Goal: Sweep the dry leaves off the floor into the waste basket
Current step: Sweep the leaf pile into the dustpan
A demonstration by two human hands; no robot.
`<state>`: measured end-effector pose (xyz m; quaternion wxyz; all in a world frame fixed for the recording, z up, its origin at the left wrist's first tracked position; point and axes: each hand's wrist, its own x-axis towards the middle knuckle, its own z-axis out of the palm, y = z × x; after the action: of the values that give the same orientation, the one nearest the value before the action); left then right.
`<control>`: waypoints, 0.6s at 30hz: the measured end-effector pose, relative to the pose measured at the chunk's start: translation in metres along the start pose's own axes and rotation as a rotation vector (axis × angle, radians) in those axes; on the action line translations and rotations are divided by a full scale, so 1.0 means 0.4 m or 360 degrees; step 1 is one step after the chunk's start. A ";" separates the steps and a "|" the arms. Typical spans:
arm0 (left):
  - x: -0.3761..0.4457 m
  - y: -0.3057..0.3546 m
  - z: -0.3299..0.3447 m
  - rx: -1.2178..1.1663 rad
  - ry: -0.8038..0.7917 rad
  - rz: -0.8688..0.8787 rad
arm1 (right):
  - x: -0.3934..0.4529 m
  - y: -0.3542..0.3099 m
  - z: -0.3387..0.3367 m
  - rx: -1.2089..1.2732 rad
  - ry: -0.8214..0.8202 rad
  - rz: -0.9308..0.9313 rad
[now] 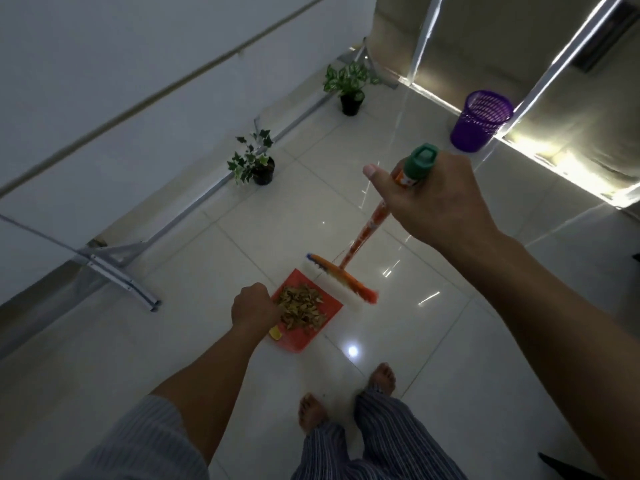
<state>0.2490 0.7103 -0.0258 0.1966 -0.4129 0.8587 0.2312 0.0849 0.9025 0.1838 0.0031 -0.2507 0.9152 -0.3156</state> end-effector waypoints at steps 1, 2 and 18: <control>0.007 0.033 -0.007 0.0009 0.0004 0.0025 | 0.013 0.016 -0.024 -0.0005 0.0021 0.0012; 0.014 0.067 -0.014 0.0016 0.0009 0.0052 | 0.028 0.033 -0.048 -0.0013 0.0040 0.0026; 0.157 0.749 -0.088 0.0164 0.0118 0.0423 | 0.310 0.412 -0.412 -0.0001 0.0294 0.0215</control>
<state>-0.0324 0.8172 0.0402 0.1534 -0.2933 0.9232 0.1954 -0.1258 1.0515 0.2392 -0.0602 -0.1582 0.9264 -0.3363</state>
